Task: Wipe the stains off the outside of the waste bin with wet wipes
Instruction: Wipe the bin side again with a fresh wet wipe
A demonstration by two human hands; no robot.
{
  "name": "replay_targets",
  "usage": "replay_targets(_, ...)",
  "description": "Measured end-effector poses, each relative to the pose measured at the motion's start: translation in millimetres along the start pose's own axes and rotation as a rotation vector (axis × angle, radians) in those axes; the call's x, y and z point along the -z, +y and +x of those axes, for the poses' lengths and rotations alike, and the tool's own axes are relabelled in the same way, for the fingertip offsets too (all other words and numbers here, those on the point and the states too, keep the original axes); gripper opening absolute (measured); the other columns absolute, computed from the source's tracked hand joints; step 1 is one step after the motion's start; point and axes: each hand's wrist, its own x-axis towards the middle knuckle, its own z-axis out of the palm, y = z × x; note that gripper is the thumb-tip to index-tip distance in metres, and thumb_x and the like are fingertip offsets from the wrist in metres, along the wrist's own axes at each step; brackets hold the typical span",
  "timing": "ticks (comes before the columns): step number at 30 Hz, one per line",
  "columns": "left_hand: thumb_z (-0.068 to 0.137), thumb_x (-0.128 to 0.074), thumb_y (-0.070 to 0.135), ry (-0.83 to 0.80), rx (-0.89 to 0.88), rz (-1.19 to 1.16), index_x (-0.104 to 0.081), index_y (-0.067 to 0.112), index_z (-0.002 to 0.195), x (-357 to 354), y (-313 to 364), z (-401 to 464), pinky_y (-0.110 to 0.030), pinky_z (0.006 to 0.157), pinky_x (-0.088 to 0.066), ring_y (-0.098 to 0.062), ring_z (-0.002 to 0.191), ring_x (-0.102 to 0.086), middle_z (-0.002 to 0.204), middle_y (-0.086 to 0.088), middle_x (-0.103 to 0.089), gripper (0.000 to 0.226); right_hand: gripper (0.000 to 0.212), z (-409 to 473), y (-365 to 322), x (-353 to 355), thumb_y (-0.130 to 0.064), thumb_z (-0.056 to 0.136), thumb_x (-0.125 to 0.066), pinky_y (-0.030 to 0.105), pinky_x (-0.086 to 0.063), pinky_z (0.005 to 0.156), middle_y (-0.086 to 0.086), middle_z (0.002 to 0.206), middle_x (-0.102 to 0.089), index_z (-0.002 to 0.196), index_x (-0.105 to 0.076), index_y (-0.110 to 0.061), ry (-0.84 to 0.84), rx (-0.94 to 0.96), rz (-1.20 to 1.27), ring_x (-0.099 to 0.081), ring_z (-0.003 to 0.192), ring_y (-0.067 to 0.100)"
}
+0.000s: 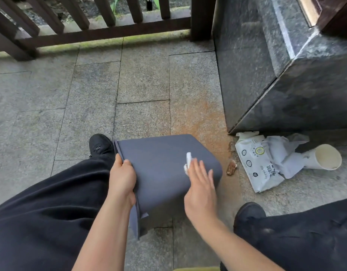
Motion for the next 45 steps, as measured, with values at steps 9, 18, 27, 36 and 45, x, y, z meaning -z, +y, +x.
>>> replay_targets(9, 0.096, -0.032, -0.002, 0.023, 0.056, -0.09, -0.061, 0.022, 0.124, 0, -18, -9, -0.052, 0.09, -0.054, -0.031, 0.103, -0.068, 0.116, -0.01, -0.071, 0.047, 0.075, -1, 0, 4, -0.007, 0.074, -0.034, 0.052, -0.019, 0.119, -0.002, 0.155, -0.04, 0.148, -0.043, -0.016, -0.19, 0.366, -0.21, -0.029, 0.148, 0.019)
replay_targets(18, 0.099, -0.037, 0.015, 0.01, -0.008, 0.007, -0.04, 0.031, 0.149, -1, -18, -10, -0.046, 0.102, -0.047, -0.019, 0.116, -0.061, 0.139, 0.004, -0.058, 0.052, 0.08, -7, -36, -8, -0.004, 0.079, -0.05, 0.048, -0.001, 0.123, 0.001, 0.162, -0.026, 0.155, -0.026, -0.014, -0.23, 0.314, -0.087, -0.014, 0.152, 0.02)
replay_targets(27, 0.09, -0.029, -0.009, 0.108, 0.137, -0.261, -0.059, 0.011, 0.121, 7, -21, -18, -0.06, 0.091, -0.051, -0.035, 0.105, -0.066, 0.119, -0.015, -0.067, 0.048, 0.079, 36, 70, 36, 0.01, 0.082, -0.038, 0.038, -0.014, 0.123, -0.005, 0.162, -0.026, 0.154, -0.029, -0.022, -0.084, -0.042, -0.062, -0.014, 0.152, 0.016)
replay_targets(36, 0.087, -0.021, -0.018, 0.114, 0.236, -0.426, -0.051, 0.002, 0.136, 9, -23, -22, -0.065, 0.096, -0.045, -0.041, 0.11, -0.062, 0.125, -0.02, -0.063, 0.061, 0.064, 63, 51, 16, 0.011, 0.09, -0.032, 0.03, -0.031, 0.106, 0.004, 0.143, -0.053, 0.145, -0.044, -0.019, 0.073, -0.138, 0.214, -0.048, 0.13, 0.028)
replay_targets(45, 0.088, -0.018, -0.018, 0.139, 0.275, -0.443, -0.049, -0.001, 0.137, 9, -22, -15, -0.065, 0.098, -0.043, -0.042, 0.114, -0.06, 0.129, -0.022, -0.061, 0.06, 0.091, 6, -1, 1, 0.016, 0.077, -0.039, 0.036, -0.002, 0.125, 0.0, 0.165, 0.003, 0.158, -0.007, -0.011, -0.142, 0.253, 0.007, 0.01, 0.151, 0.012)
